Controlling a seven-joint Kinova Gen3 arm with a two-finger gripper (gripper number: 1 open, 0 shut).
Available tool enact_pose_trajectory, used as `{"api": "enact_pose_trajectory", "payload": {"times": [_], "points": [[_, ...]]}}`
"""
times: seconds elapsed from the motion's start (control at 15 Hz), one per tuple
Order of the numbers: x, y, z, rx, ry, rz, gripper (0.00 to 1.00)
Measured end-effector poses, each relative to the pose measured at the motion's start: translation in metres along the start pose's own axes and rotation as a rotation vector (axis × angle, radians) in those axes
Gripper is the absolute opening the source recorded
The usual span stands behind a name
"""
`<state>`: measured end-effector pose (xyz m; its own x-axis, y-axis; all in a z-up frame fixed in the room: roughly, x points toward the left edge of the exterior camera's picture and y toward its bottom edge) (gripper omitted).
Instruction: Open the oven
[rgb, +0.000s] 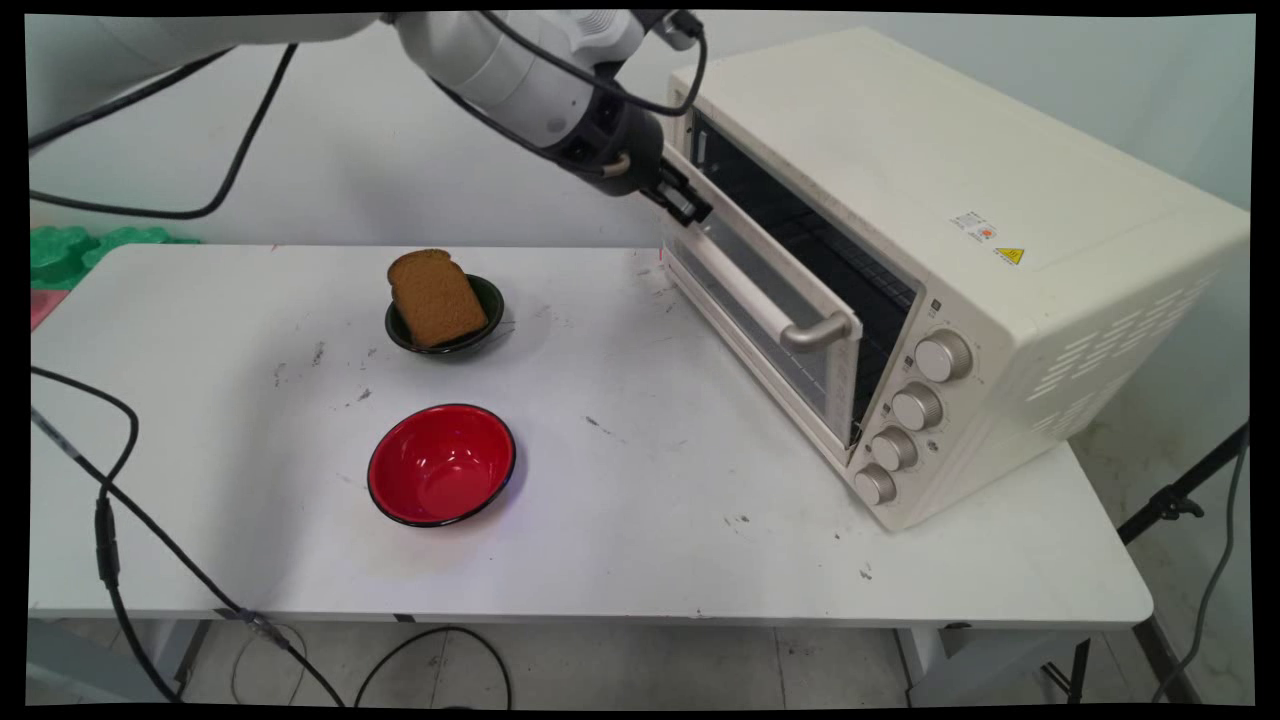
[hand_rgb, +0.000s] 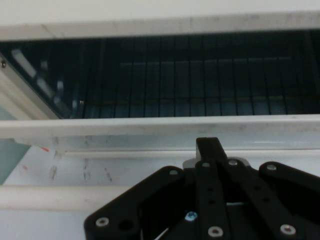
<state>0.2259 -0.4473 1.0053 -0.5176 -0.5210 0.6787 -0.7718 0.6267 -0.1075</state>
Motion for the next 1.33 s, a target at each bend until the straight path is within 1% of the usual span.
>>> {"api": "enact_pose_trajectory", "payload": {"times": [0.53, 1.33], "points": [[-0.028, 0.001, -0.007, -0.022, 0.000, 0.011, 0.00], [-0.078, 0.000, -0.009, -0.056, 0.010, 0.036, 0.00]]}}
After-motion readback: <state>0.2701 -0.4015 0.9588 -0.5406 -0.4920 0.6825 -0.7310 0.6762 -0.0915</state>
